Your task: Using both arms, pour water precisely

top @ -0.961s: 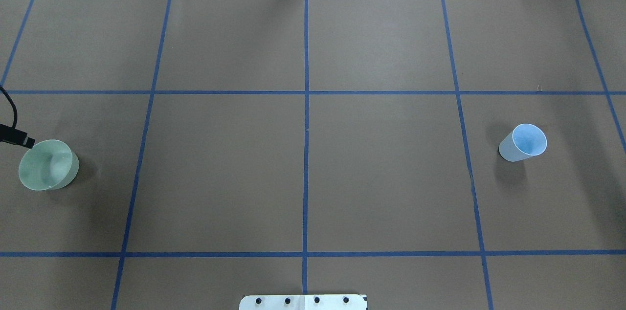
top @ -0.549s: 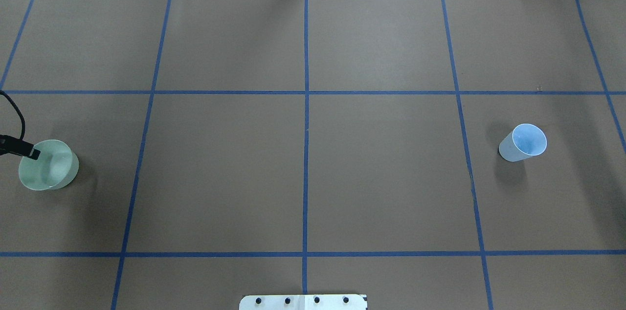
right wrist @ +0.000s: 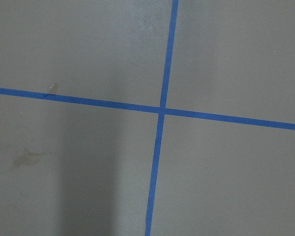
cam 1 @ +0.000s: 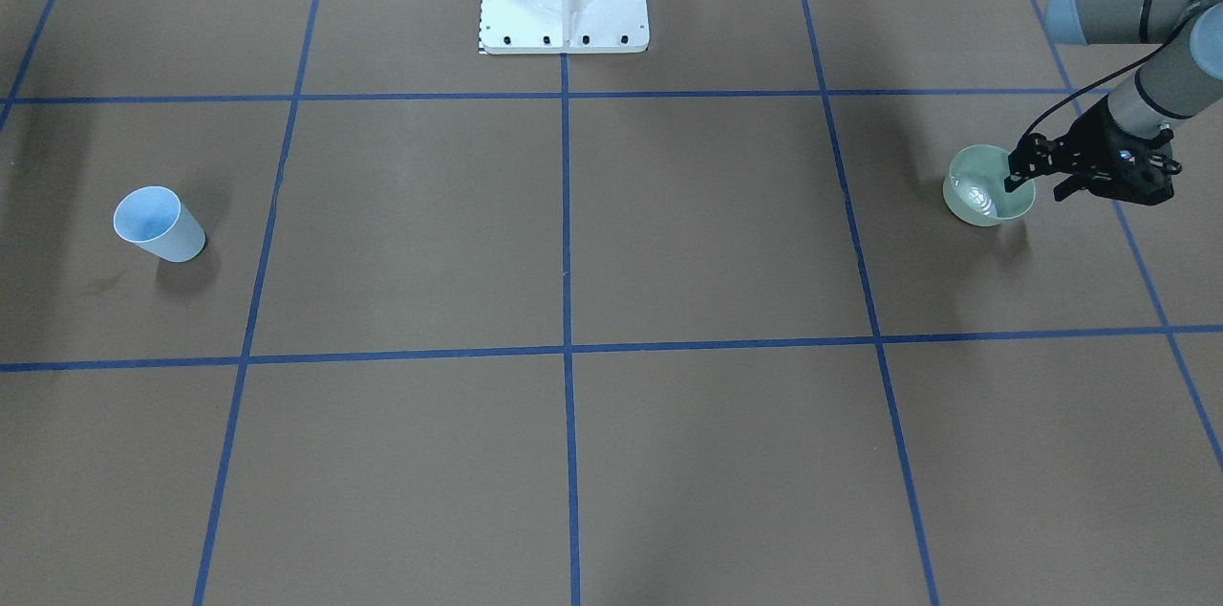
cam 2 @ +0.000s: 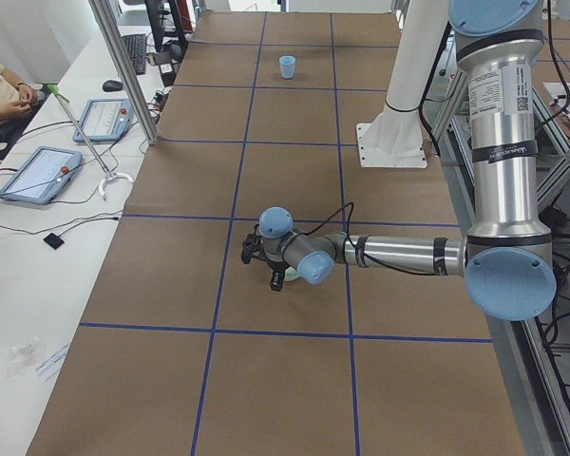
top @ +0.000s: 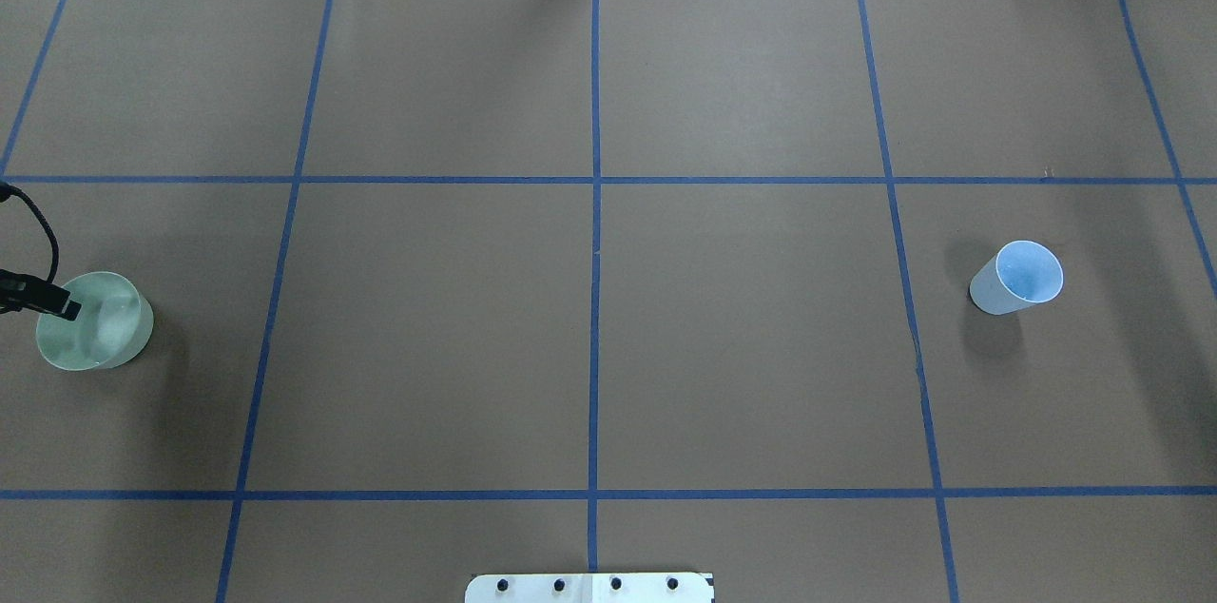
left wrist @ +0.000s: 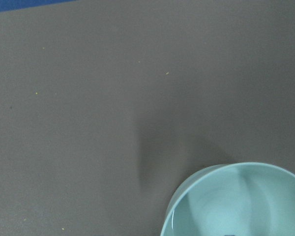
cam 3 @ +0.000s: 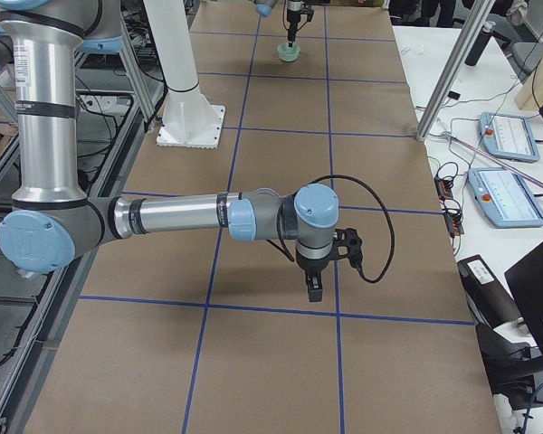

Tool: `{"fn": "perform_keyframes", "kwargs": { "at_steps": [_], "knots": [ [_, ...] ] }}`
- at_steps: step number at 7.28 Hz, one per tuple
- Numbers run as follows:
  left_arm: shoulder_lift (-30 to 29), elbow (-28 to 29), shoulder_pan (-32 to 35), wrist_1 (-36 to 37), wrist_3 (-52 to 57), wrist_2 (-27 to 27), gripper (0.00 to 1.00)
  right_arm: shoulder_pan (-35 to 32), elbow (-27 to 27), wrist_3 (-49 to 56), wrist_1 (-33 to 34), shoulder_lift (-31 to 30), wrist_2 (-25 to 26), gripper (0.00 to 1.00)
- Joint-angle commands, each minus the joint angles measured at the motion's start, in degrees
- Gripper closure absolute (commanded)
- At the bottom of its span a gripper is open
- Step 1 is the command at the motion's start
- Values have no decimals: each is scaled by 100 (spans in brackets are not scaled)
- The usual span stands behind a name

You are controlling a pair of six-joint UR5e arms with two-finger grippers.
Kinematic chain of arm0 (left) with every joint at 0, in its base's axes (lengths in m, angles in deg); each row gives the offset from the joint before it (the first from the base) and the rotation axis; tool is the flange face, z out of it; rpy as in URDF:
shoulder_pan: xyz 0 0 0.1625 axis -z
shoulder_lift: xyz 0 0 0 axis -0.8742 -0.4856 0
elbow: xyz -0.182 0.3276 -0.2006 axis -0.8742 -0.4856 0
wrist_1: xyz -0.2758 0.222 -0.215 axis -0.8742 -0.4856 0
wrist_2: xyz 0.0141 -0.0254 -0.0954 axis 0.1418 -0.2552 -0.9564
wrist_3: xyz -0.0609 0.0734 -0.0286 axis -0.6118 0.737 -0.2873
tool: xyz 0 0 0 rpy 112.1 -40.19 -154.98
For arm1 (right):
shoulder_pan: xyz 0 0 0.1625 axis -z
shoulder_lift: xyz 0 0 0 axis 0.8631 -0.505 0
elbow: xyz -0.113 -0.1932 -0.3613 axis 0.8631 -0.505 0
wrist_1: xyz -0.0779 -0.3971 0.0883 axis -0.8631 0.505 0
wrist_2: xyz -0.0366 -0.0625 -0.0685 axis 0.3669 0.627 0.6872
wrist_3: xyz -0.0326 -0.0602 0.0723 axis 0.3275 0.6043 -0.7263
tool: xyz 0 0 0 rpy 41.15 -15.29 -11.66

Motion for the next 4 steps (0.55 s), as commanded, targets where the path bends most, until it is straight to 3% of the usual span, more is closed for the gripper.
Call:
{"fn": "perform_keyframes", "kwargs": {
  "at_steps": [1,4],
  "knots": [
    [-18,25,-8,-9,16,0,100,0,27,0,0,0,0,0],
    [-45,-27,1,-185,42,-70,100,0,45,-9,0,9,0,0]
  ]
}}
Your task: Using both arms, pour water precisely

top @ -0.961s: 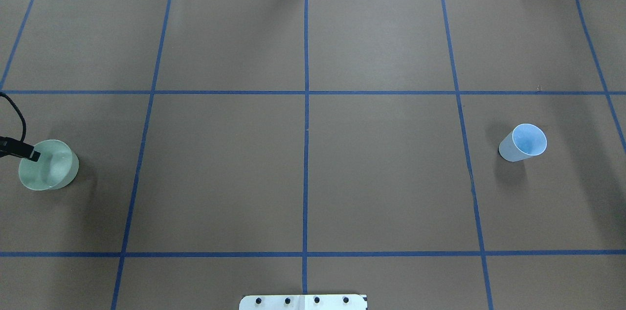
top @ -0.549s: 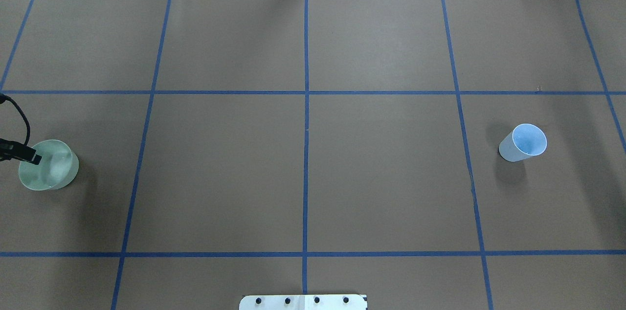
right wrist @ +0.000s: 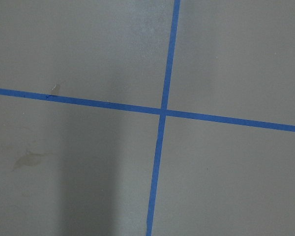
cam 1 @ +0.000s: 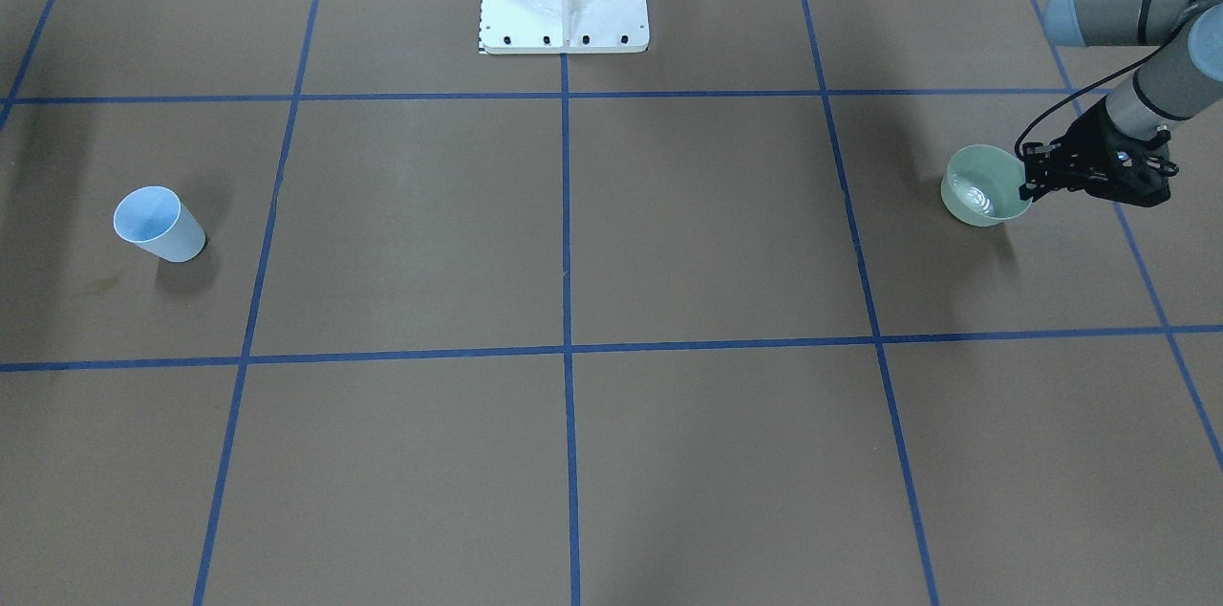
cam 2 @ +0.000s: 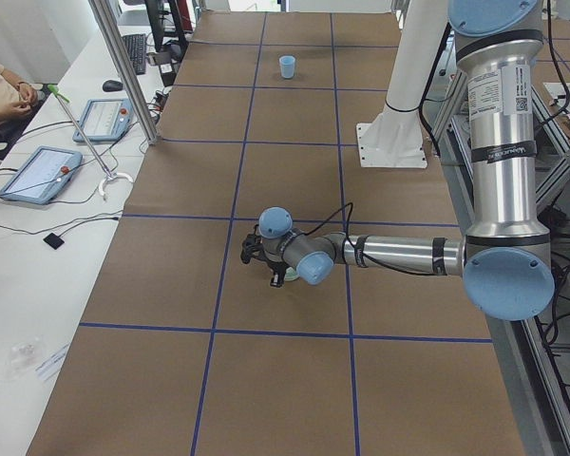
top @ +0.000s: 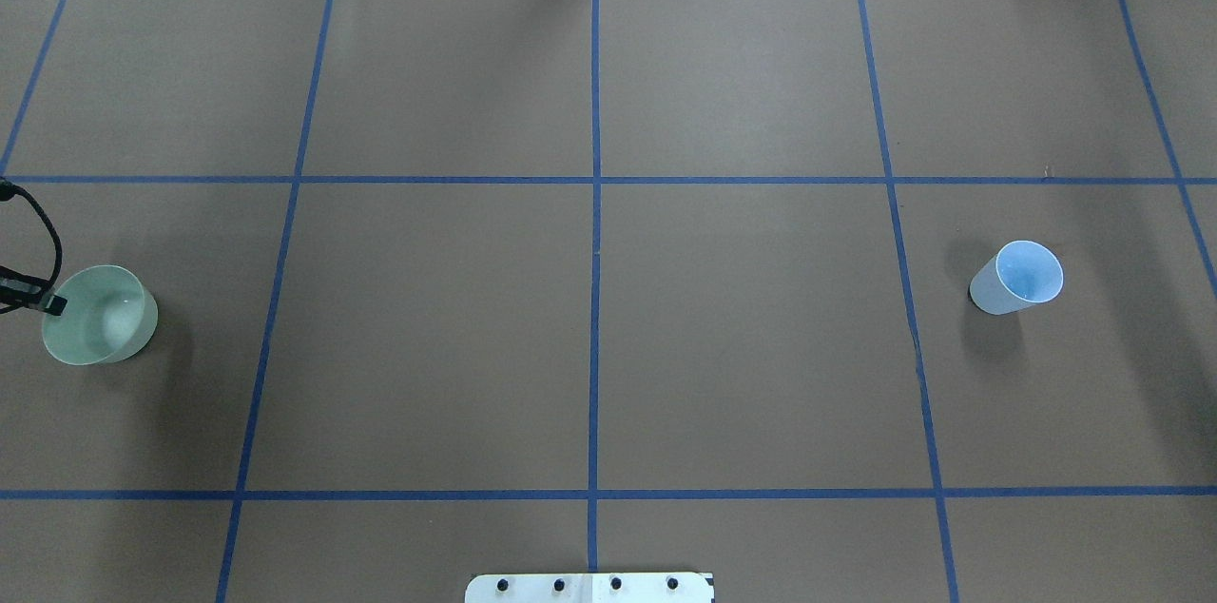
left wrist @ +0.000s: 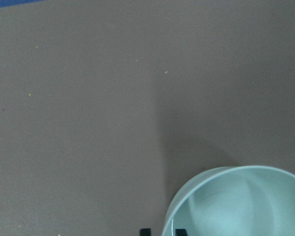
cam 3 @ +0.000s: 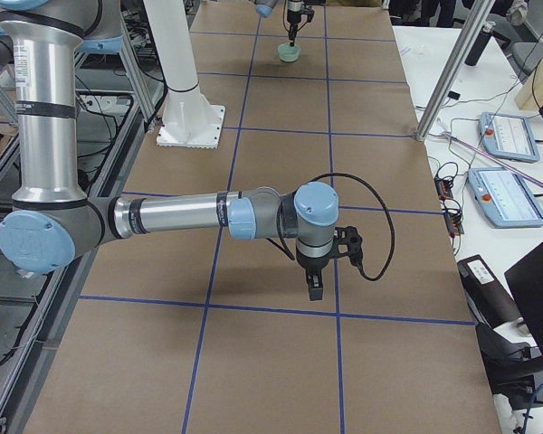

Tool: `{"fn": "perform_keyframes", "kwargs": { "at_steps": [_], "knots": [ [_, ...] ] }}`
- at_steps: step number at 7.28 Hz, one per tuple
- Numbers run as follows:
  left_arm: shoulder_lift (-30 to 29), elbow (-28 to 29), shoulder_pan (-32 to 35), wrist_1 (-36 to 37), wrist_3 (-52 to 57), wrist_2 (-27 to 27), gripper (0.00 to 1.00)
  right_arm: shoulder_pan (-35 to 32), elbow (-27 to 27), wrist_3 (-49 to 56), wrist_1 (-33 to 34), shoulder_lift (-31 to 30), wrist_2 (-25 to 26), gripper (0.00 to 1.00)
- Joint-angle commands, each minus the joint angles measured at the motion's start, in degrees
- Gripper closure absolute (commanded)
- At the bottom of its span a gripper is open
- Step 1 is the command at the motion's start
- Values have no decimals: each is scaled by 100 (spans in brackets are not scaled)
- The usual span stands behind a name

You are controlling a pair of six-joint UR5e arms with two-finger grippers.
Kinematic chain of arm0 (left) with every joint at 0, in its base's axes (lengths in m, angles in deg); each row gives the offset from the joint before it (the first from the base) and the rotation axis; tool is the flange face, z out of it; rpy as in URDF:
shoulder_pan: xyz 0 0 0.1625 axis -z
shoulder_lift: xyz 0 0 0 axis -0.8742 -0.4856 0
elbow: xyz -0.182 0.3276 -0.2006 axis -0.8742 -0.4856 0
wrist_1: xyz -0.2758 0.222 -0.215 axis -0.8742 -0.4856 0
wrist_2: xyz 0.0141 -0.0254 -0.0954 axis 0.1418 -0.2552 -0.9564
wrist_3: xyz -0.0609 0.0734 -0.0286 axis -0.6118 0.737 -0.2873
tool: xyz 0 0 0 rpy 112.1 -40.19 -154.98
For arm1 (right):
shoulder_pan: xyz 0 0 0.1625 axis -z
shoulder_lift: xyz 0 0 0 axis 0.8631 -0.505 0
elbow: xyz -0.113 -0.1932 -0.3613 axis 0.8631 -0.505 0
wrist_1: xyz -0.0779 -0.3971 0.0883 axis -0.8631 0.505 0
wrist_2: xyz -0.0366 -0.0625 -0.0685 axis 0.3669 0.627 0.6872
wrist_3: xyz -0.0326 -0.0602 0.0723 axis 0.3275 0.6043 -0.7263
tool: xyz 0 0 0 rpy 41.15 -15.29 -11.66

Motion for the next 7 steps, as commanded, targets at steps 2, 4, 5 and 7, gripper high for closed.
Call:
{"fn": "perform_keyframes", "kwargs": {
  "at_steps": [2,4,5,7],
  "knots": [
    [-347,-146,47,11,-79,-775,100,0,5,-1,0,3,0,0],
    [-943,-242,82,12,-1030,-780,100,0,13,-1,0,3,0,0],
    [-1347,-278,56,20,-1751,-780,100,0,13,-1,0,3,0,0],
    [-2296,-287,-14,702,-2346,-432,100,0,22,-1,0,3,0,0]
  ]
}}
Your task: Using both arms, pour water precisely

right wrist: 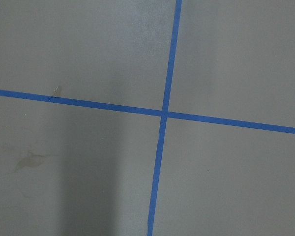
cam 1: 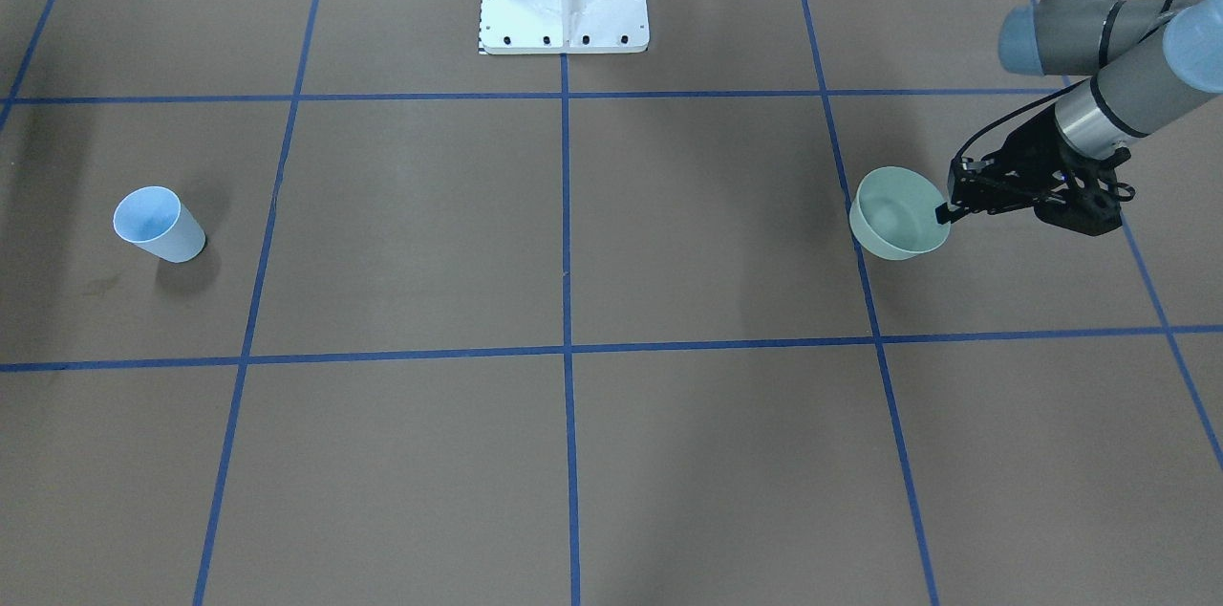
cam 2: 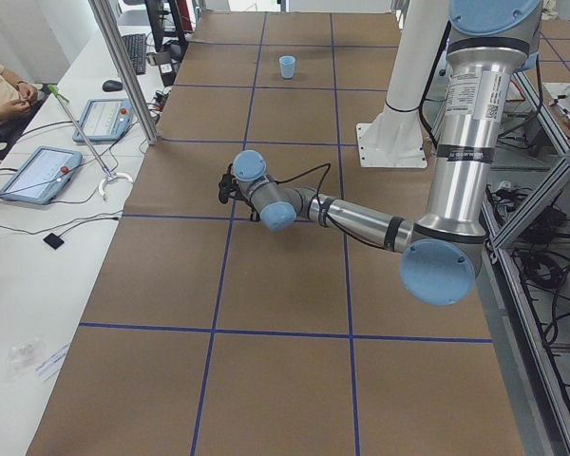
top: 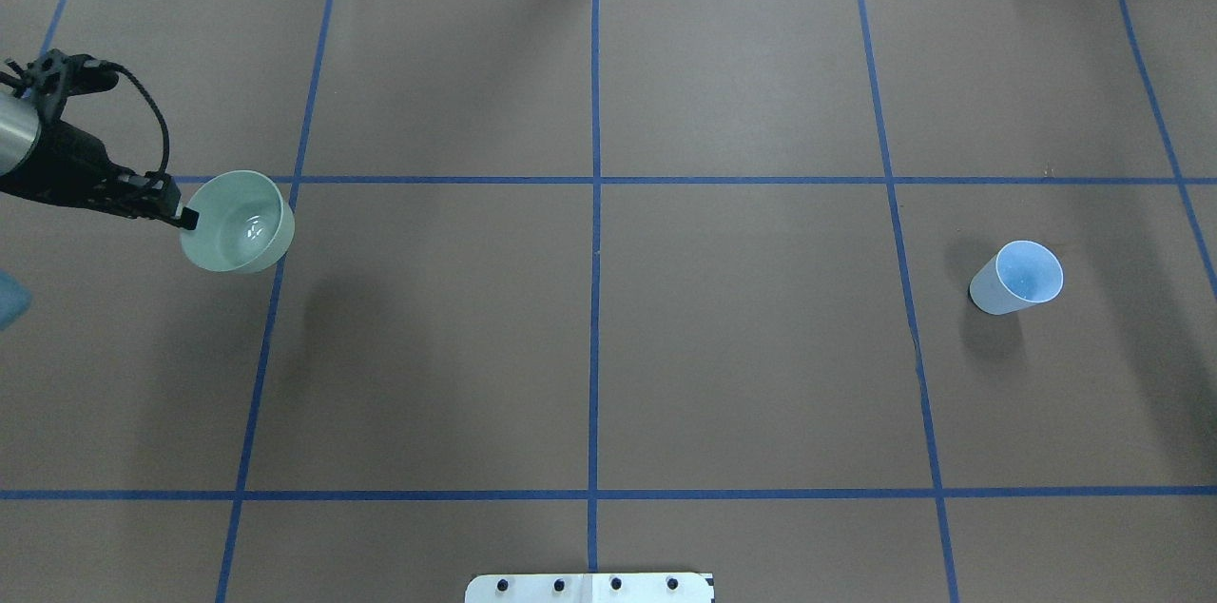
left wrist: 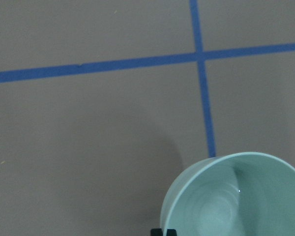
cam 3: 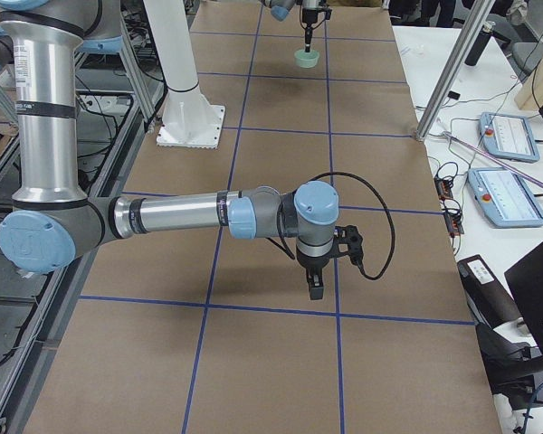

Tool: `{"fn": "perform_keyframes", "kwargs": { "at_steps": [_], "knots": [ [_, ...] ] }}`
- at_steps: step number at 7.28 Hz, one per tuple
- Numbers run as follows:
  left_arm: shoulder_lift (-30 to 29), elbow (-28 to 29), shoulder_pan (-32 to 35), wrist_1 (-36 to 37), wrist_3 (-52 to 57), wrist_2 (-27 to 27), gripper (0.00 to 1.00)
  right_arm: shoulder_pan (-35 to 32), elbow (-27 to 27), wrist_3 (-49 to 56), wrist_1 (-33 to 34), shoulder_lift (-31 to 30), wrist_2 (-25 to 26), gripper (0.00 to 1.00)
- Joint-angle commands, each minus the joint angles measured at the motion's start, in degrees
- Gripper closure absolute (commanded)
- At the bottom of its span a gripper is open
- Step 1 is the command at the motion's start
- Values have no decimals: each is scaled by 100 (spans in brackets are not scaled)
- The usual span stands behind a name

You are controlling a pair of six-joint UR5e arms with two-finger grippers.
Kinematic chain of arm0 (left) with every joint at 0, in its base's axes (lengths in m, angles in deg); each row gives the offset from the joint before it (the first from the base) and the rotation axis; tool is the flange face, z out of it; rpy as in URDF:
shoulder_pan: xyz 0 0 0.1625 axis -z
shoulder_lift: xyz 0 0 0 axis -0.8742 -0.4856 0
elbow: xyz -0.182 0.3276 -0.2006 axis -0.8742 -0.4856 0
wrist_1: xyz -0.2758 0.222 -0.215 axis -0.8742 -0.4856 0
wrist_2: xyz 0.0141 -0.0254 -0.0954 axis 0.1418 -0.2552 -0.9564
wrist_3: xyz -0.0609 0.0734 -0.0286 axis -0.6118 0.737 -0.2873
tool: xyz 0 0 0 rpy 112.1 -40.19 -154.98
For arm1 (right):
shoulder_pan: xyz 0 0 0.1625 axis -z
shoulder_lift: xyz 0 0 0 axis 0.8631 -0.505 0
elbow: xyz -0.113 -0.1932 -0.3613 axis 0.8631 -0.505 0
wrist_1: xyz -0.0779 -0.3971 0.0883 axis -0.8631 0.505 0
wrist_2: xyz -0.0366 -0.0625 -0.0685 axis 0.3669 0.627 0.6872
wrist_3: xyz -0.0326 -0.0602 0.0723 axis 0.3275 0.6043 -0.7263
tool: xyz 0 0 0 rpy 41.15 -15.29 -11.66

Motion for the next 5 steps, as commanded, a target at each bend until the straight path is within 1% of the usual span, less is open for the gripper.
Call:
{"fn": "perform_keyframes", "kwargs": {
  "at_steps": [1,2,3,4,5],
  "knots": [
    [-901,11,-486,703,-547,667,100,0,15,-9,0,0,0,0],
    [-1374,81,-821,1002,-889,950,100,0,15,-9,0,0,0,0],
    [-1900,212,-1355,1396,-1127,1527,100,0,15,-9,0,0,0,0],
    [-2532,579,-1708,1627,-1547,1750,100,0,15,-9,9,0,0,0],
    [-3121,1122,-1903,1655,-1760,1900,100,0,24,-9,9,0,-9,0]
  ]
}}
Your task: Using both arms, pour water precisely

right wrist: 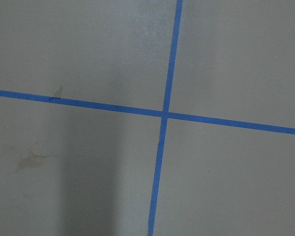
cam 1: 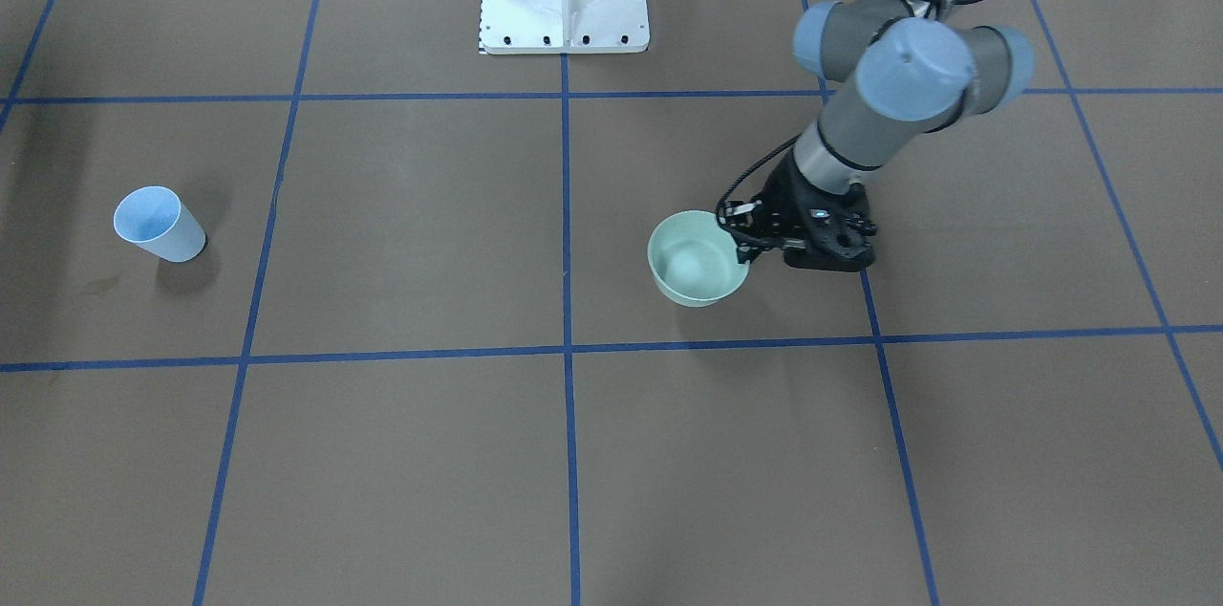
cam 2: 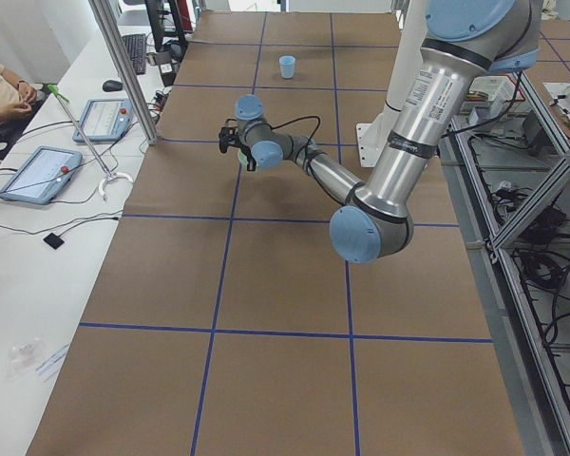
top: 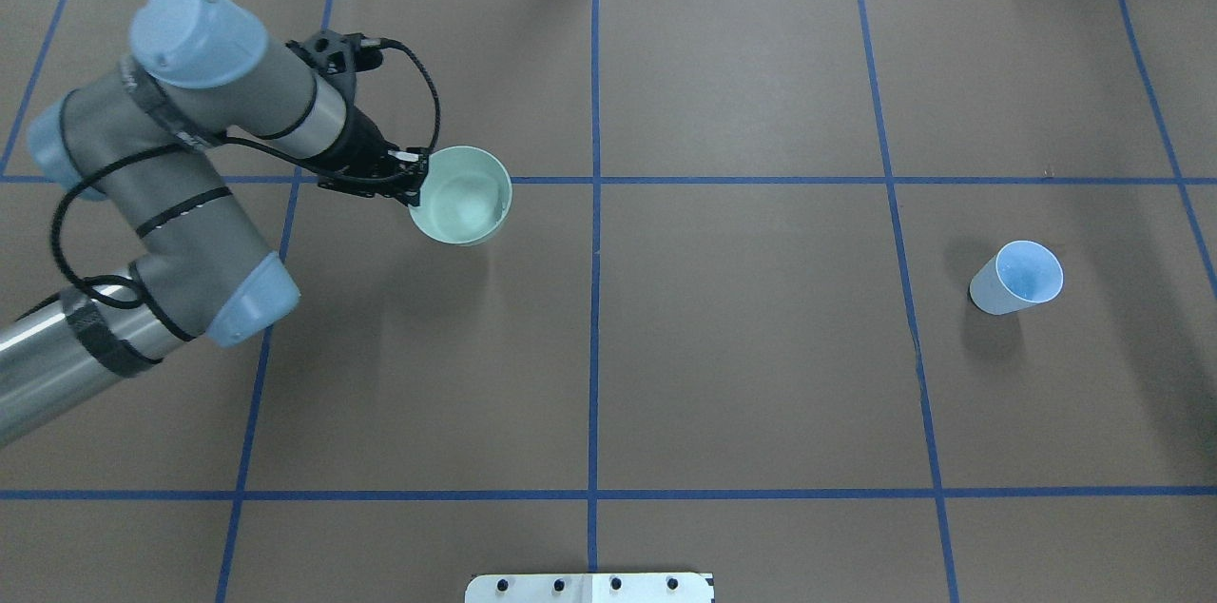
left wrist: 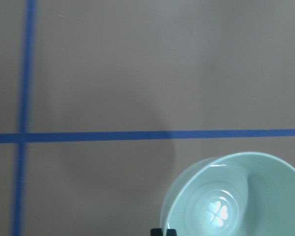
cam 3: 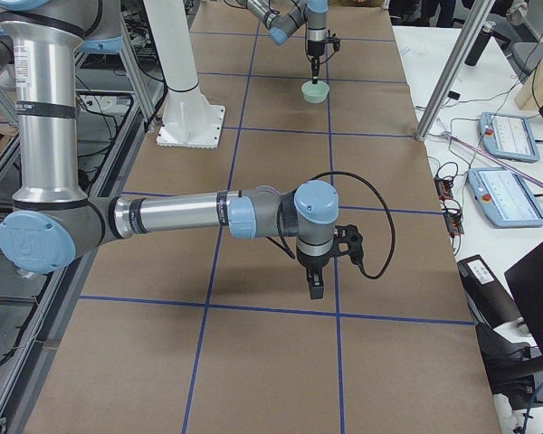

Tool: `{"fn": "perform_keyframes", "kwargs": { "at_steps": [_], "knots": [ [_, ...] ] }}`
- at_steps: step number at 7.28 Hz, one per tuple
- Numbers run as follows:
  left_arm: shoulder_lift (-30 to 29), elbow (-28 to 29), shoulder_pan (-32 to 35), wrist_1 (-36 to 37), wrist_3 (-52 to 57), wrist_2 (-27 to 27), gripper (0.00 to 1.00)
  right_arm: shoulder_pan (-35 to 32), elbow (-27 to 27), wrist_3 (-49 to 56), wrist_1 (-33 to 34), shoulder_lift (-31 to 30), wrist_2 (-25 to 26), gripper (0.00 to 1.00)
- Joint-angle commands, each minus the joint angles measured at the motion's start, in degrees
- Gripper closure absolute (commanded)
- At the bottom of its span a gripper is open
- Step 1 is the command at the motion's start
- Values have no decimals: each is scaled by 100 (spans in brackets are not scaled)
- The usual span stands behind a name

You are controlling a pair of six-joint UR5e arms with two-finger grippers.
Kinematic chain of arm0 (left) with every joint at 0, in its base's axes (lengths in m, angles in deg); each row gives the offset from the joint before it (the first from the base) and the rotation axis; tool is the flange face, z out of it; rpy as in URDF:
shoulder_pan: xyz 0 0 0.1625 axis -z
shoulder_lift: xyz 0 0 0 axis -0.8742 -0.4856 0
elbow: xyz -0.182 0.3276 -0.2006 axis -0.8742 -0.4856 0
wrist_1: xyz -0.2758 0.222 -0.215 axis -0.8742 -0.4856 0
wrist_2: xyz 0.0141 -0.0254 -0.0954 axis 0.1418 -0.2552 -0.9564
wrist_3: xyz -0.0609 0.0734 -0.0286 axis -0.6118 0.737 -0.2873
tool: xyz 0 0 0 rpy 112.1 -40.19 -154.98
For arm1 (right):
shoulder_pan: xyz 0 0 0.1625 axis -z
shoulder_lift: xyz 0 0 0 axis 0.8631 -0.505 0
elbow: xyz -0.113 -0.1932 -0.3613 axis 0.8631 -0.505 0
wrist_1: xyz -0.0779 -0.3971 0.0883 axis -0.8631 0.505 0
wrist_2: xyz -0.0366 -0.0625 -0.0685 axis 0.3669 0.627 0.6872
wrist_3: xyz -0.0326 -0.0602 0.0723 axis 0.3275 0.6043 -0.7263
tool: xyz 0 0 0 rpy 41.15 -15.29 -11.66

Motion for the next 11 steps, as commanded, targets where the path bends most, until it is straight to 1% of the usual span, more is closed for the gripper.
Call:
{"fn": "perform_keyframes", "kwargs": {
  "at_steps": [1,2,3,4,5,6,7,8,9,10,11],
  "knots": [
    [-1135,1015,-540,152,-356,413,100,0,-2,0,3,0,2,0],
    [-1356,1289,-628,135,-347,441,100,0,6,0,3,0,-16,0],
    [-1341,1292,-655,126,-330,450,100,0,-2,9,3,0,-51,0],
    [-1323,1309,-673,126,-304,450,74,0,6,0,3,0,-51,0],
    [-1315,1301,-743,117,-303,606,6,0,7,0,-5,0,-51,0],
    [-1323,1292,-918,117,-338,1026,0,0,7,0,-6,0,-86,0],
    [-1341,1040,-876,152,-339,1012,0,0,7,0,-6,9,-95,0],
    [-1297,628,-710,448,-304,821,0,52,7,-18,-6,17,-95,0],
    [-1192,302,-474,869,-277,523,0,140,33,-305,-14,70,-112,0],
    [-896,-75,-288,925,-260,407,0,236,190,-621,-49,79,-112,0],
    [-397,-488,-69,934,428,284,0,307,348,-877,-49,79,-121,0]
  ]
}}
